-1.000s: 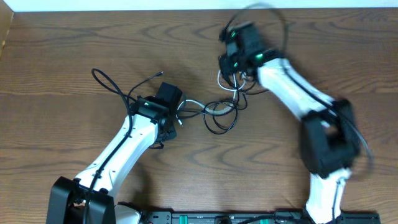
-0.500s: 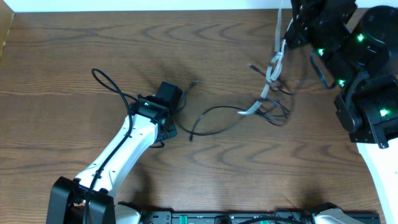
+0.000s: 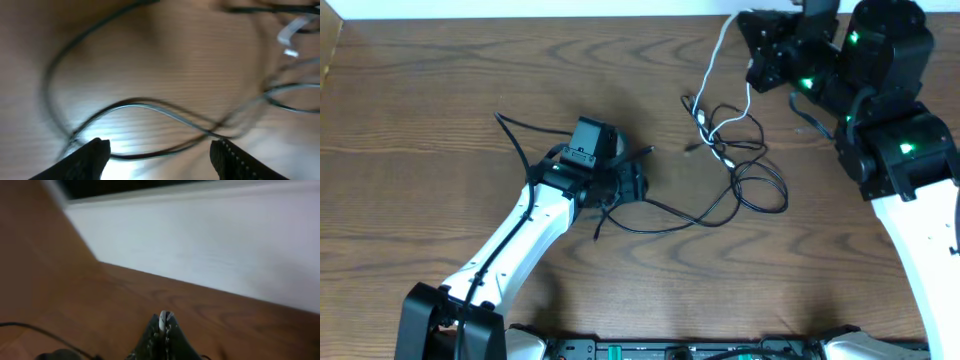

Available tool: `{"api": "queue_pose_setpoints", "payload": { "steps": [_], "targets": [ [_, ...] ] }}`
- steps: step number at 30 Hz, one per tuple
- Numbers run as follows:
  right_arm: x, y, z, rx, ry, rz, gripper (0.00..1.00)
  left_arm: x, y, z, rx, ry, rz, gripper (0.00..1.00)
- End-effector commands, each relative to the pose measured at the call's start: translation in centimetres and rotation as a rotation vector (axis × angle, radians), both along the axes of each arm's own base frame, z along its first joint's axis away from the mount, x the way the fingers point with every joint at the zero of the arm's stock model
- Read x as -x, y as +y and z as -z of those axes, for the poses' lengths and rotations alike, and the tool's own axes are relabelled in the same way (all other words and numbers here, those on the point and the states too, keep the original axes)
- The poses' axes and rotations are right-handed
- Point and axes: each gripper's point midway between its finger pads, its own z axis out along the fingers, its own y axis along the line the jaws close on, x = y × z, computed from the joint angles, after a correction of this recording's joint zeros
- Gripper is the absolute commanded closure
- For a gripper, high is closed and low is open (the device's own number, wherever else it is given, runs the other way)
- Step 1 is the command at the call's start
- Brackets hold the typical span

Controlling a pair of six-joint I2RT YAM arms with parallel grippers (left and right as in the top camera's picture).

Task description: Untangle cables

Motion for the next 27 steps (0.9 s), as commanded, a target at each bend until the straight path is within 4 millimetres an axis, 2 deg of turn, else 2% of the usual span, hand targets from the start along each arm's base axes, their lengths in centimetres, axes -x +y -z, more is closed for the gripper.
{"api": "queue_pose_setpoints", "payload": {
  "steps": [1,3,4,11,13,20,21,22,24,27],
  "targets": [
    [3.0,1.9,-4.5,-0.064,-0.144,-0.179,0.99,-0.4,-4.4,-3.2,0.249,-0.071,0.15,0.27],
    [3.5,1.8,-5.3,-0.072,-0.167,-0.179,0.99,-1.1,-5.3,-4.5,0.306,-0.119,0.174,0.27],
    [4.1,1.9,-5.6,-0.086,-0.164,-0.201,0.99,-2.0,-5.6,-5.3,0.335,-0.15,0.147,0.27],
    [7.8,4.5,-6.8,-0.146,-0.179,-0.449,0.99,-5.6,-7.0,-9.9,0.481,-0.308,0.071,0.27],
    [8.9,5.1,-7.5,-0.158,-0.204,-0.515,0.99,-6.0,-7.1,-10.6,0.499,-0.332,0.062,0.27],
    [9.7,5.4,-8.2,-0.201,-0.19,-0.556,0.99,-7.4,-7.2,-12.4,0.542,-0.4,0.015,0.27],
    [9.7,5.4,-8.2,-0.2,-0.19,-0.553,0.99,-7.5,-7.2,-12.8,0.549,-0.419,0.019,0.31],
    [9.5,5.3,-8.2,-0.2,-0.191,-0.543,0.99,-7.6,-7.2,-12.9,0.552,-0.424,0.02,0.44],
    [8.4,4.5,-8.3,-0.199,-0.194,-0.482,0.99,-7.4,-7.2,-12.6,0.545,-0.407,0.019,0.92],
    [5.4,1.9,-7.8,-0.191,-0.181,-0.309,0.99,-6.9,-7.0,-11.4,0.511,-0.374,0.027,0.93]
  ]
}}
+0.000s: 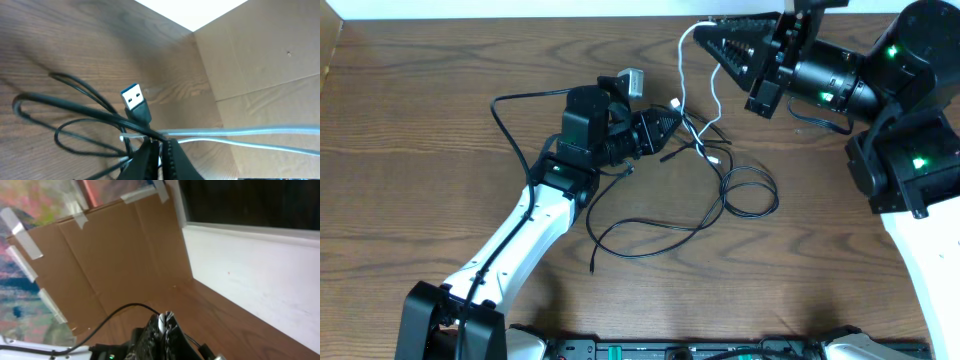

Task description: Untangle cables

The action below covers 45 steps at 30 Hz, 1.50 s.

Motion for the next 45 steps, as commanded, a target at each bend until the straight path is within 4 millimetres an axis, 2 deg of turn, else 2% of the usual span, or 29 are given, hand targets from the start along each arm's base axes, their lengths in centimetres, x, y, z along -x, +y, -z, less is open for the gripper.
{"api": "queue_pose_setpoints", "payload": {
  "steps": [1,2,4,8,9,10,13,15,18,20,25,29,30,31,32,33,35,37,39,40,42,43,44,45],
  "targets": [
    [-2.9,-3.6,-0.4,-0.013,0.025,0.218,0.99,0.2,0.3,0.9,-0.039,0.019,0.004,0.92],
    [-4.0,-4.9,0.3,-0.003,0.057,0.289,0.99,0.5,0.4,1.4,-0.064,0.022,0.015,0.92],
    [-4.9,-6.4,1.4,0.011,0.103,0.343,0.99,1.0,0.6,2.4,-0.106,0.031,0.034,0.93],
    [-4.1,-6.0,1.2,0.011,0.099,0.296,0.99,-0.3,1.7,2.8,-0.131,0.048,-0.07,0.92],
    [-3.7,-5.7,0.9,0.008,0.09,0.272,0.99,-0.7,2.1,2.8,-0.119,0.071,-0.119,0.55],
    [-3.4,-5.6,0.7,0.007,0.083,0.259,0.99,-1.1,2.2,2.6,-0.105,0.074,-0.146,0.4],
    [-2.1,-5.0,-0.3,-0.006,0.054,0.206,0.99,-2.4,3.0,2.1,-0.05,0.114,-0.263,0.31],
    [-1.2,-4.9,-0.9,-0.011,0.036,0.198,0.99,-3.0,3.7,2.1,0.01,0.185,-0.363,0.29],
    [-0.7,-4.7,-1.2,-0.013,0.028,0.19,0.99,-3.3,3.5,1.5,0.092,0.241,-0.403,0.29],
    [-0.6,-4.5,-1.1,-0.012,0.032,0.183,0.99,-3.1,2.7,1.1,0.153,0.285,-0.41,0.29],
    [-0.2,-3.9,-1.1,-0.011,0.032,0.164,0.99,-2.5,0.6,1.1,0.185,0.307,-0.383,0.29],
    [0.0,-3.5,-1.1,-0.011,0.032,0.152,0.99,-2.8,-1.0,2.1,0.222,0.337,-0.37,0.29],
    [0.0,-3.5,-1.1,-0.011,0.033,0.152,0.99,-2.9,-1.1,2.4,0.218,0.341,-0.369,0.31],
    [0.0,-3.5,-1.1,-0.011,0.033,0.152,0.99,-2.9,-1.1,2.6,0.214,0.345,-0.37,0.42],
    [0.0,-3.5,-1.1,-0.011,0.032,0.152,0.99,-3.0,-1.1,2.7,0.203,0.335,-0.367,0.72],
    [0.0,-3.5,-1.1,-0.011,0.033,0.152,0.99,-3.0,-1.0,2.7,0.189,0.315,-0.359,0.89],
    [-0.5,-3.9,-0.9,-0.01,0.041,0.189,0.99,-3.1,-0.7,2.9,0.174,0.309,-0.354,0.93],
    [-3.2,-6.6,0.6,0.008,0.109,0.386,0.99,-2.9,-0.4,2.9,0.156,0.298,-0.312,0.92],
    [-6.1,-11.9,3.1,0.058,0.186,0.691,0.99,-2.5,0.4,3.8,0.112,0.315,-0.286,0.93],
    [-7.2,-15.5,4.4,0.089,0.228,0.877,0.99,-1.9,1.7,5.2,0.05,0.354,-0.296,0.93],
    [-7.4,-22.6,6.3,0.154,0.286,1.217,0.99,-0.6,4.3,7.3,-0.097,0.372,-0.281,0.93],
    [-7.2,-24.3,6.7,0.17,0.298,1.293,0.99,-0.1,5.1,7.9,-0.135,0.384,-0.277,0.93],
    [-6.3,-28.0,7.4,0.202,0.324,1.45,0.99,0.5,6.8,8.6,-0.199,0.391,-0.27,0.92],
    [-6.0,-29.2,7.6,0.212,0.333,1.495,0.99,0.8,7.6,8.8,-0.223,0.394,-0.268,0.92]
  ]
}}
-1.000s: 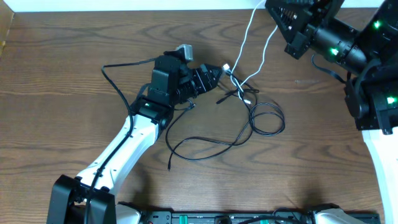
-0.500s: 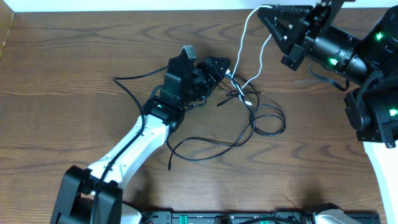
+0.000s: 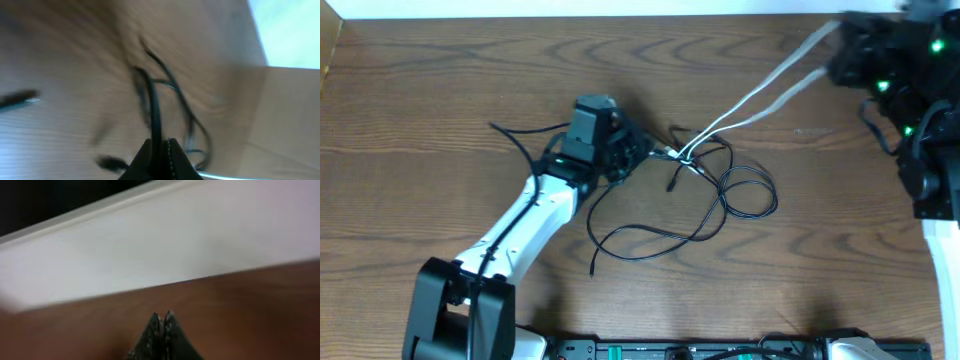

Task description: Untangle cables

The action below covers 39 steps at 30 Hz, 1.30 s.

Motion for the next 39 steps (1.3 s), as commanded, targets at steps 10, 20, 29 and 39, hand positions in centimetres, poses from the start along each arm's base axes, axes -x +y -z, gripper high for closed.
{"api": "queue_pose_setpoints", "payload": {
  "steps": [10,20,29,39],
  "targets": [
    [6.8,-21.6,1.4,0.079,0.096,0.806,0.99,0.9,14.0,-3.1,-0.214,-0.105,-0.069,0.88],
    [1.6,1.9,5.6,-0.128,0.164,-0.595,0.66,5.5,-1.7,-17.7,0.4,-0.619,0.622,0.89],
    [1.9,11.4,15.9,-0.402,0.644,-0.734,0.47,4.7,-2.1,-17.2,0.338,-0.633,0.576,0.92],
    [3.2,20.5,26.8,-0.523,1.085,-0.738,0.42,3.2,-0.7,-13.6,0.183,-0.556,0.471,0.93]
  ]
}}
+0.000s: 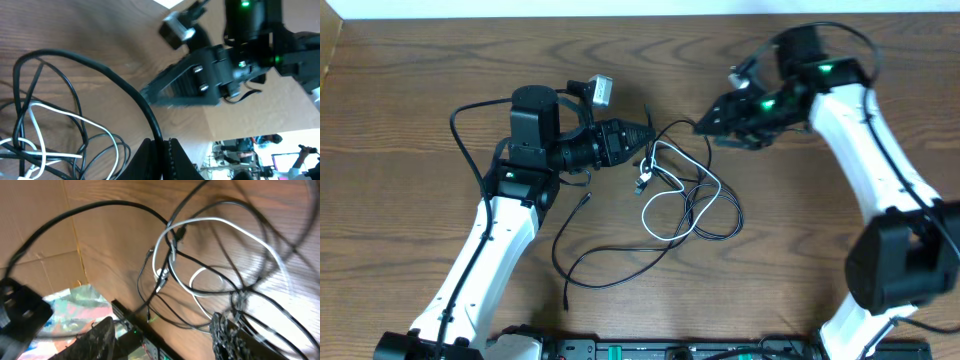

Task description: Untangle cables

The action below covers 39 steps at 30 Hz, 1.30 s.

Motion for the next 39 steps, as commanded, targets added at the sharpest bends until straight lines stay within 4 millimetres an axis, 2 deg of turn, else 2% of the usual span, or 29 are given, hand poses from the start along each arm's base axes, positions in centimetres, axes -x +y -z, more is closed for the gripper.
{"api": "queue_pose_setpoints", "payload": {
  "steps": [1,3,7,10,12,14,15,19,21,23,24,25,26,27,28,29,30,31,32,33,34,35,37,38,39],
  "targets": [
    [0.2,2.6,1.9,-0.01,0.076,-0.008,0.42,-0.1,0.0,-1.1,-0.016,-0.067,-0.002,0.92],
    [-0.1,4.2,4.0,0.013,0.1,-0.011,0.43,0.5,-1.0,-1.1,-0.019,-0.069,0.023,0.93],
    [-0.5,6.8,5.6,0.002,0.106,-0.009,0.46,0.6,-1.5,-1.0,-0.03,-0.077,0.028,0.93],
    [-0.8,7.3,7.0,0.088,0.107,0.041,0.48,0.6,-1.5,-1.0,-0.03,-0.077,0.028,0.93],
    [-1.0,7.1,7.9,0.161,0.104,0.088,0.53,0.6,-1.5,-1.0,-0.03,-0.078,0.028,0.93],
    [-1.2,7.0,8.5,0.217,0.093,0.125,0.79,0.6,-1.5,-1.0,-0.03,-0.078,0.028,0.93],
    [-1.2,7.0,8.7,0.238,0.086,0.133,0.99,0.6,-1.5,-1.0,-0.03,-0.078,0.028,0.92],
    [-1.8,7.2,8.4,0.223,0.032,0.105,0.99,0.7,-1.5,-0.8,-0.04,-0.083,0.034,0.93],
    [-2.4,6.4,7.6,0.207,-0.01,0.082,0.99,0.7,-0.7,1.0,-0.112,-0.05,0.003,0.93],
    [-3.5,4.4,5.4,0.195,-0.09,0.082,0.99,0.7,1.5,4.9,-0.292,0.019,-0.081,0.93],
    [-4.2,3.2,3.9,0.193,-0.139,0.097,0.99,0.7,3.5,7.2,-0.415,0.083,-0.159,0.93],
    [-5.1,1.6,2.1,0.202,-0.2,0.128,0.99,0.9,5.5,9.0,-0.525,0.14,-0.232,0.92],
    [-6.2,-1.1,-0.9,0.215,-0.277,0.197,0.99,1.3,7.0,10.2,-0.604,0.181,-0.276,0.93],
    [-6.5,-2.3,-2.3,0.218,-0.311,0.232,0.99,1.6,7.6,10.7,-0.638,0.201,-0.29,0.93],
    [-7.2,-5.3,-5.7,0.22,-0.391,0.314,0.99,2.1,7.9,11.2,-0.658,0.227,-0.29,0.93],
    [-7.4,-7.6,-8.1,0.223,-0.446,0.375,0.99,2.4,8.0,11.3,-0.664,0.239,-0.287,0.93],
    [-7.3,-11.3,-12.3,0.22,-0.543,0.473,0.99,2.6,8.5,11.7,-0.69,0.253,-0.297,0.93],
    [-7.0,-13.3,-14.3,0.218,-0.59,0.524,0.99,2.8,8.9,11.9,-0.712,0.261,-0.308,0.92],
    [-6.5,-16.4,-17.0,0.221,-0.657,0.605,0.99,2.9,9.9,12.3,-0.763,0.273,-0.337,0.92],
    [-6.0,-18.4,-18.4,0.228,-0.69,0.657,0.99,3.1,10.4,12.5,-0.785,0.281,-0.347,0.93],
    [-5.5,-19.9,-19.1,0.232,-0.692,0.7,0.99,3.2,10.4,12.5,-0.787,0.284,-0.347,0.92],
    [-4.4,-20.5,-19.1,0.208,-0.658,0.707,0.99,3.3,9.9,12.5,-0.765,0.288,-0.327,0.93],
    [-2.7,-18.0,-17.4,0.178,-0.595,0.563,0.99,3.3,9.0,12.2,-0.723,0.286,-0.299,0.94],
    [-1.3,-16.0,-15.1,0.202,-0.53,0.447,0.92,3.2,8.9,12.1,-0.717,0.28,-0.297,0.93],
    [-0.7,-14.7,-13.8,0.218,-0.501,0.37,0.9,3.1,9.3,12.2,-0.738,0.272,-0.308,0.93]
  ]
}}
